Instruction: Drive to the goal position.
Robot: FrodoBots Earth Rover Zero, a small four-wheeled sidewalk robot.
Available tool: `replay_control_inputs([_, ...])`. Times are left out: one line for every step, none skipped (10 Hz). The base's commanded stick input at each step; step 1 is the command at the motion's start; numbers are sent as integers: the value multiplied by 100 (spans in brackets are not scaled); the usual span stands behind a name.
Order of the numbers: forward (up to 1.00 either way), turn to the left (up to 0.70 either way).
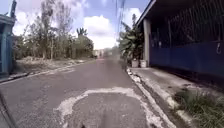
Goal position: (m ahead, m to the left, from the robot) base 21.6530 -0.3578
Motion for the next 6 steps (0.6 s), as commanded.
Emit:
replay_control_inputs([33, 0])
replay_control_inputs([70, 0])
replay_control_inputs([70, 0])
replay_control_inputs([70, 0])
replay_control_inputs([70, 0])
replay_control_inputs([70, 0])
